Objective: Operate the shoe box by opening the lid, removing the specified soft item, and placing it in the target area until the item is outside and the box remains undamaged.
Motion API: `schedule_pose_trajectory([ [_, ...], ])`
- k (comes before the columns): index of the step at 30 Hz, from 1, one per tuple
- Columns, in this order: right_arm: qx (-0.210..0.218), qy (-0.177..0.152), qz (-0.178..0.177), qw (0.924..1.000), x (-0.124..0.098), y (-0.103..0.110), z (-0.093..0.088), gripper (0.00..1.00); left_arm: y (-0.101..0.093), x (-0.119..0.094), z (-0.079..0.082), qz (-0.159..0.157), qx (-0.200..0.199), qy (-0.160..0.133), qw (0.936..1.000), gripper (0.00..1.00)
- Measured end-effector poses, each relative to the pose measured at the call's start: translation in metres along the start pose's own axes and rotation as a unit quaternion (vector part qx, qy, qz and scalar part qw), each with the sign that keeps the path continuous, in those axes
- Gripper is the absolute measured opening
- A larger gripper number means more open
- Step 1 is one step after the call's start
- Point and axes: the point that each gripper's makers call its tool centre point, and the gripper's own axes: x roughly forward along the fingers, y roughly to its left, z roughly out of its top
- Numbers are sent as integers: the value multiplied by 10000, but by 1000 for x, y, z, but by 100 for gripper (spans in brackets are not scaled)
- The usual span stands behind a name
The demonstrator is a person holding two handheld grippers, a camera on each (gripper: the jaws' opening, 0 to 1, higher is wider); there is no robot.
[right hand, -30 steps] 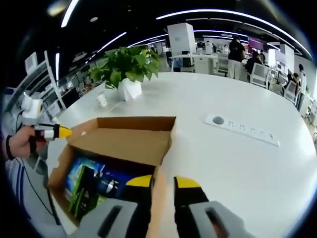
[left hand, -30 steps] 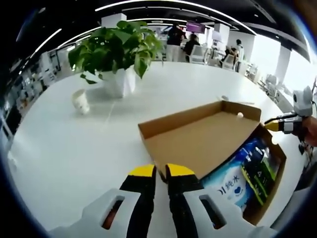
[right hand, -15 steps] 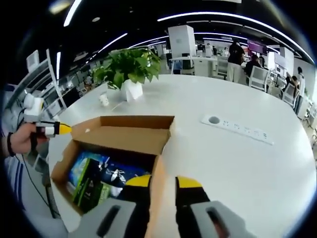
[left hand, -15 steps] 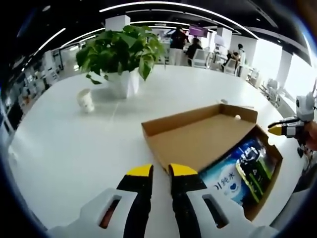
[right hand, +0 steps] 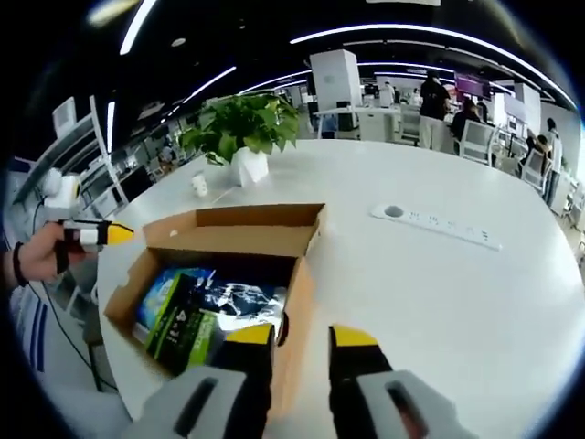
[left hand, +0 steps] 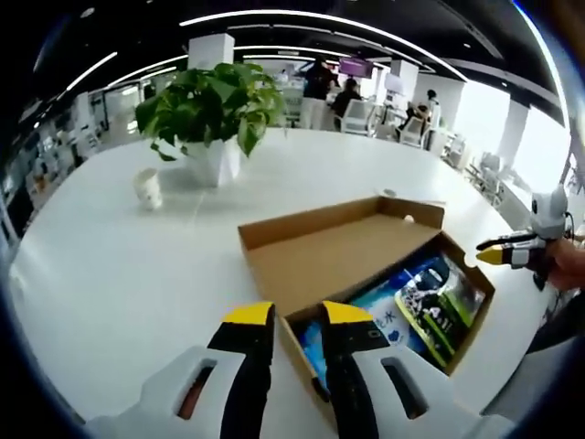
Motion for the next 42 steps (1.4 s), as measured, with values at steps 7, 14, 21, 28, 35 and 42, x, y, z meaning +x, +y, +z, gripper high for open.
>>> schedule_pose_trajectory([
  [7,300,-156,-18,9994,-20,-8,-15,23,-20,-5,-10,-269,-81,5,9996,19],
  [14,579,-337,-80,9977,-38,-6,-28,27,-59,-1,-27,-781,60,218,9967,22],
  [21,851,-426,-77,9954,-50,-4,-46,30,-83,4,-41,-1082,2,423,9932,23],
  [28,957,-361,-112,9947,-63,-6,-64,35,-99,10,-53,-1279,-91,622,9898,24],
  [35,992,-302,-63,9946,-71,3,-80,37,-118,19,-64,-1493,-201,839,9850,27],
  [42,1041,-323,-27,9940,-79,16,-90,37,-127,27,-77,-1618,-473,1116,9794,27],
])
